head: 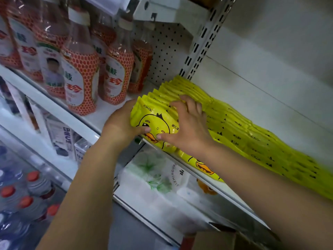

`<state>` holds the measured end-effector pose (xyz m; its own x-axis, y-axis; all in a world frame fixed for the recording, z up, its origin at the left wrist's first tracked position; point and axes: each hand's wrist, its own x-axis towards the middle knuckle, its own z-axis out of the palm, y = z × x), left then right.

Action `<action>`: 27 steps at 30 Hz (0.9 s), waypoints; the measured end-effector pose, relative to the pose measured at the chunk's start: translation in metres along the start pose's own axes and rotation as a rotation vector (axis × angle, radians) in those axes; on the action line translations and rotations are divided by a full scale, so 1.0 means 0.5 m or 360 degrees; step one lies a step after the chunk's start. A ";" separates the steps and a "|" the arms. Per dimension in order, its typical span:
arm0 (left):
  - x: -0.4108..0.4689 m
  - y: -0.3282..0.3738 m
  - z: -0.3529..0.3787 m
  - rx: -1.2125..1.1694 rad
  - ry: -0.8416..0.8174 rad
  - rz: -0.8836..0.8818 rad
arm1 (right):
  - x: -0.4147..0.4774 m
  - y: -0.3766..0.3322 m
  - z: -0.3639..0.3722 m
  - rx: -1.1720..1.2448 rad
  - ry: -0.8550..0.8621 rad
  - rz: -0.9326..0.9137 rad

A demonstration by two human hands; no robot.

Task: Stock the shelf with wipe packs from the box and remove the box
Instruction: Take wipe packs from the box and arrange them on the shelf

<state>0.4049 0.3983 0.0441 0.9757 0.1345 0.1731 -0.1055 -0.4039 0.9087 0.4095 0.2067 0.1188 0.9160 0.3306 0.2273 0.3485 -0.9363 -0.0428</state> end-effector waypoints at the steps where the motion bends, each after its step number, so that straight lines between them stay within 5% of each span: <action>1: 0.004 -0.004 0.000 0.0004 -0.0019 0.0001 | 0.003 0.002 -0.004 -0.0070 -0.0097 0.0018; 5: 0.019 -0.016 0.004 -0.0077 -0.0108 0.0040 | 0.012 0.004 -0.006 -0.0173 -0.0371 0.0134; 27: 0.061 -0.019 0.087 -0.0013 0.0145 0.0221 | 0.052 0.028 0.020 -0.0476 -0.0247 0.0006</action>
<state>0.4439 0.3666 0.0243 0.9302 0.1596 0.3305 -0.2400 -0.4166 0.8768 0.4400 0.2033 0.1145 0.9446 0.3194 0.0760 0.2922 -0.9233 0.2493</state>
